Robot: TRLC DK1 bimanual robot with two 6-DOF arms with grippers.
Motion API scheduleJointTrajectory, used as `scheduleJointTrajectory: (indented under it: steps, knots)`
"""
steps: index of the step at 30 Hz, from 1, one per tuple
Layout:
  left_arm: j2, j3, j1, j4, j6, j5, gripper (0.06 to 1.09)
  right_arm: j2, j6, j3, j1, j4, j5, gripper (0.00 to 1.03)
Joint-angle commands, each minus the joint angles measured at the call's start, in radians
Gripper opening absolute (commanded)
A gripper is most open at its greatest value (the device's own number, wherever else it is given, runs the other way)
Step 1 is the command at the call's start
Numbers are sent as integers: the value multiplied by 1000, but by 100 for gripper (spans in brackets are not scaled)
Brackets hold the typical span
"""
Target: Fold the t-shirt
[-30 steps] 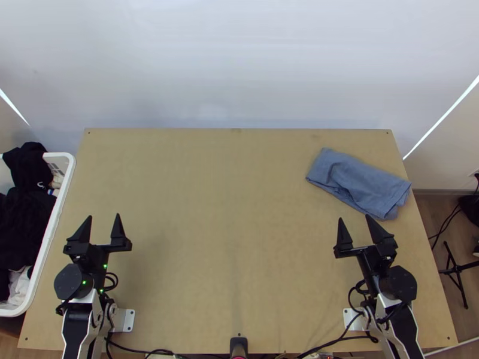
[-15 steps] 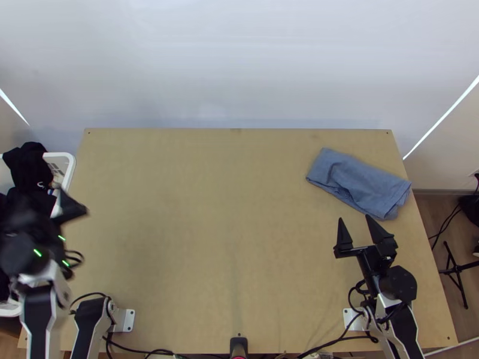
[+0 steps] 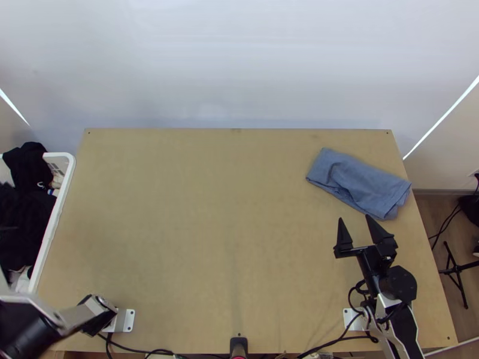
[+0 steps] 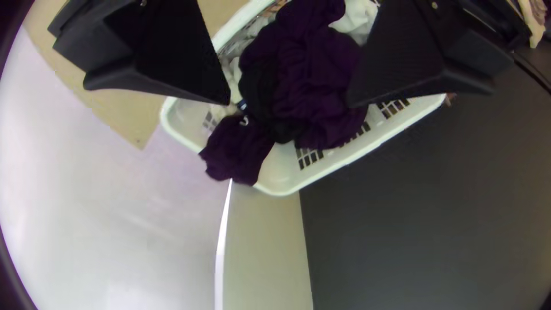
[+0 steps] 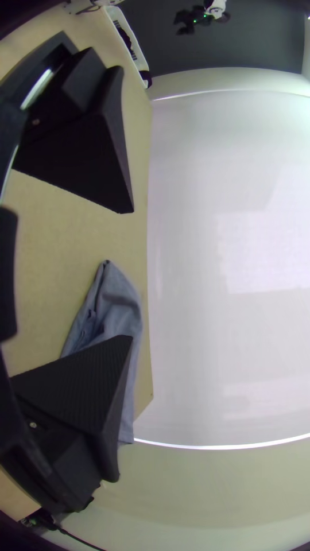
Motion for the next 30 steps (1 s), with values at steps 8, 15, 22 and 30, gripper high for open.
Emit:
scheduleJointTrajectory:
  steps: [8,15,22,30]
  knots:
    - [511,60,110,117,82,80,104,0,0,-1,0,0,0,99]
    - [710,114,120,236,108,68,103,0,0,-1,0,0,0,99]
    - [807,149,131,288,127,62,103,0,0,-1,0,0,0,99]
    - [925,211,136,354,150,20,103,0,0,-1,0,0,0,99]
